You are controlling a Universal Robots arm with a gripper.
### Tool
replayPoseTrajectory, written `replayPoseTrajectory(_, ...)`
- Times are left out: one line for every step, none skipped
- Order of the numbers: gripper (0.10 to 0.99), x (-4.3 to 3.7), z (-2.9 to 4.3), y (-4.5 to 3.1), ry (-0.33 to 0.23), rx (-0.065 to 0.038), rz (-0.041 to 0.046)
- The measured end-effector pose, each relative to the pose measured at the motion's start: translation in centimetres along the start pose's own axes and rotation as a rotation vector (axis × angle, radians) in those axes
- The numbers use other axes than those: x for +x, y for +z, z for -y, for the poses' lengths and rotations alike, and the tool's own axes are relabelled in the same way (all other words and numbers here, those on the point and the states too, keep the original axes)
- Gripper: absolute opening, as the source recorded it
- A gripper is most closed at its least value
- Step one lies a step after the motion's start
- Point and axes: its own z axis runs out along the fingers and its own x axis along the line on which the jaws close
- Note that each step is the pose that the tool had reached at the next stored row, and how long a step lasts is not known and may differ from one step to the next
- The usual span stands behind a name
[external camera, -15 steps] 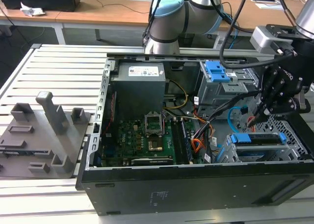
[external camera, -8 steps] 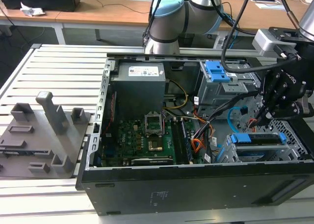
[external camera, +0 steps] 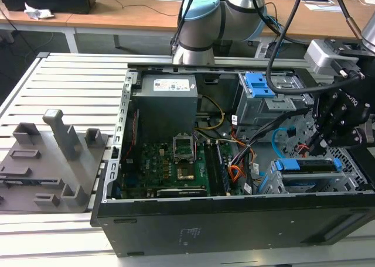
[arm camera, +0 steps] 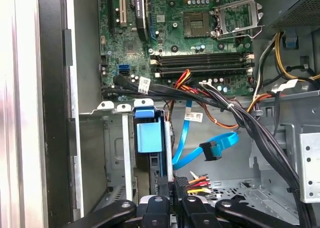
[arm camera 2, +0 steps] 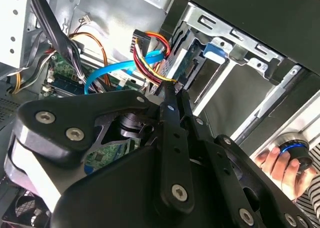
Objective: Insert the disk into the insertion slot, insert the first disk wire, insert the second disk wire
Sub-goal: 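Insert the first disk wire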
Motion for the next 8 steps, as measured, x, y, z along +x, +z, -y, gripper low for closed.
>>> replayPoseTrajectory(0.161,0.09,0.01,0.06,0.000,0.000,0.0001)
replayPoseTrajectory(0.161,0.11,0.02,0.14,0.000,0.000,0.0007)
replayPoseTrajectory(0.161,0.12,0.03,0.19,0.000,0.000,0.0011)
replayPoseTrajectory(0.161,0.12,0.07,0.27,0.000,0.000,0.0014)
replayPoseTrajectory(0.161,0.11,0.18,0.33,0.000,0.000,0.0014)
replayPoseTrajectory(0.161,0.11,0.33,0.36,0.000,0.000,0.0013)
replayPoseTrajectory(0.161,0.20,0.38,0.38,0.000,0.000,0.0014)
replayPoseTrajectory(0.161,0.61,0.41,0.39,0.000,-0.001,0.0013)
